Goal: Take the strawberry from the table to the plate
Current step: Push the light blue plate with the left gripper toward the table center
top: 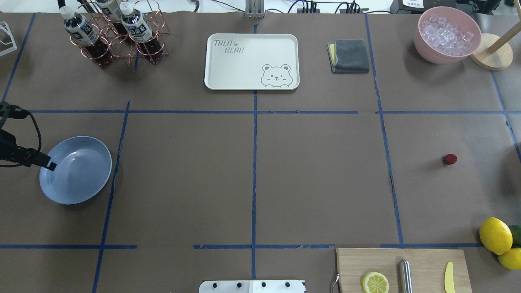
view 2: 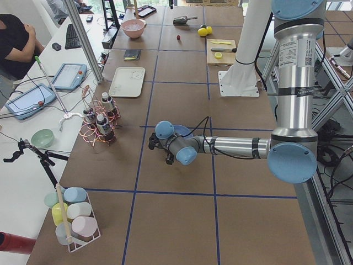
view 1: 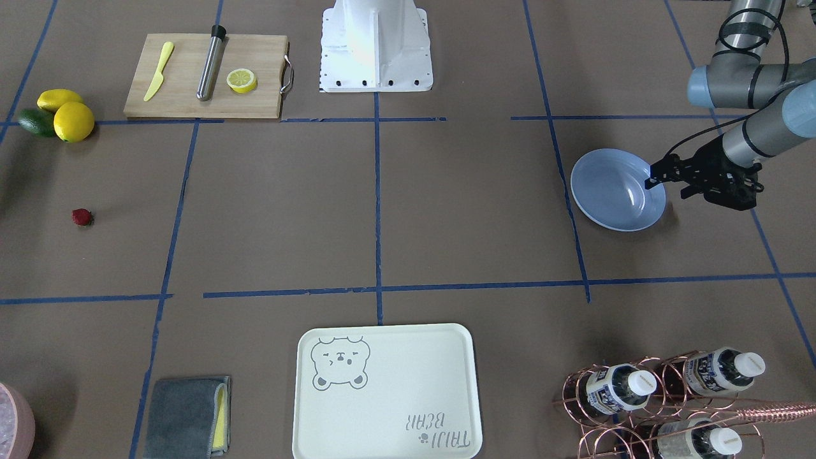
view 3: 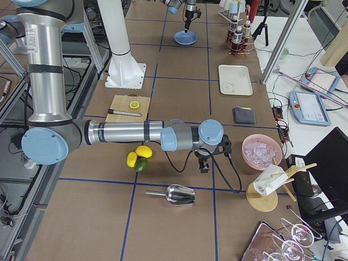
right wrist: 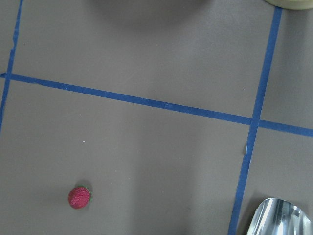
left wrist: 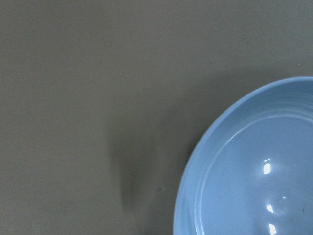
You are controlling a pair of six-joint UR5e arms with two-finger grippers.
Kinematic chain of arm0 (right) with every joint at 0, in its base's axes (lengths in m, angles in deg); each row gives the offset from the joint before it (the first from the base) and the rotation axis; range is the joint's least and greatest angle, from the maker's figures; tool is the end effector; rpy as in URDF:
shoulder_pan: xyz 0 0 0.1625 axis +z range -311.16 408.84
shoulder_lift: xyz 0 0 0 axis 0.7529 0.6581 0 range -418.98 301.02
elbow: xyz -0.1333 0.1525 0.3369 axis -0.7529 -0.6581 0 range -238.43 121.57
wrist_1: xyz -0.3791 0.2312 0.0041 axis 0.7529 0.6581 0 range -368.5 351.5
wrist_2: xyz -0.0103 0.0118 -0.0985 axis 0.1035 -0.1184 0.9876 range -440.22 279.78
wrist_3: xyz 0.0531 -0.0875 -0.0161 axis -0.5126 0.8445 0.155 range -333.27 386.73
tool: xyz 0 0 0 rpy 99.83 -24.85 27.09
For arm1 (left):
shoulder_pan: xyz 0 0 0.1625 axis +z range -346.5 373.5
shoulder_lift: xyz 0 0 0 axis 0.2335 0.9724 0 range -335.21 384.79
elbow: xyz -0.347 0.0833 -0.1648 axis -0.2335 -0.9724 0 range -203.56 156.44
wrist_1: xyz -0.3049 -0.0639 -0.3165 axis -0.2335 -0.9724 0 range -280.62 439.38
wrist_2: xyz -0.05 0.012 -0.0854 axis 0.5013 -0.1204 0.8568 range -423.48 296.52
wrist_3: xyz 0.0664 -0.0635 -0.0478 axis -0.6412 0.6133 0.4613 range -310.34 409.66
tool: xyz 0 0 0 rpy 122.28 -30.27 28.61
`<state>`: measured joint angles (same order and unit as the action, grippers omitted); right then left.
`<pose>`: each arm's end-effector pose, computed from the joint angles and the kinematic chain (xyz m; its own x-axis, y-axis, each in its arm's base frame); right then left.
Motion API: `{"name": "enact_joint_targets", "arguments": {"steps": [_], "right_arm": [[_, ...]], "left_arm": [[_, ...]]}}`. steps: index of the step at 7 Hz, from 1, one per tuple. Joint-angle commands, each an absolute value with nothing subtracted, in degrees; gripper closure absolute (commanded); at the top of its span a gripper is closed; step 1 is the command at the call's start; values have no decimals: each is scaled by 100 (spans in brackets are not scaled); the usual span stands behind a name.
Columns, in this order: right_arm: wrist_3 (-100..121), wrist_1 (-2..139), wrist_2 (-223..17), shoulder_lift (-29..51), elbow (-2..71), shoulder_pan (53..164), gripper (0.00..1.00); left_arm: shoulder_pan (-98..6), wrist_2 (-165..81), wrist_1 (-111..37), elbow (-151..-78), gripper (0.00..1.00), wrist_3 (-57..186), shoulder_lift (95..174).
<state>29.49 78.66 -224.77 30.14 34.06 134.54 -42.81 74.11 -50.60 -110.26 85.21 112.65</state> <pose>0.0086 -0.5367 0.5796 0.5675 -0.1791 0.8037 0.1021 0.9838 0.1471 0.2459 -0.4715 0.5964 0.5334 0.1894 -0.8244 -0.1805 0.9777 0.1078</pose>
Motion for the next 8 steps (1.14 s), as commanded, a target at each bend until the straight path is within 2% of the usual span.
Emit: {"name": "enact_joint_targets", "arguments": {"steps": [1,2,5,8], "right_arm": [[2937,7869,-22498,3014,3412,13453,0],[2937,7869,-22498,3014,3421,13453,0],[2937,7869,-22506,3014,3456,13453,0],[2936,7878,-22506,3014,3465,13453,0]], "left_arm": [[-4205,7407,-5061,-10987,56,8543,11303],[-4161,7407,-5061,-10996,100,8543,11303],[-4160,7451,-5078,-11240,100,9189,11486],[-3794,7469,-5087,-11847,100,11068,12346]]}}
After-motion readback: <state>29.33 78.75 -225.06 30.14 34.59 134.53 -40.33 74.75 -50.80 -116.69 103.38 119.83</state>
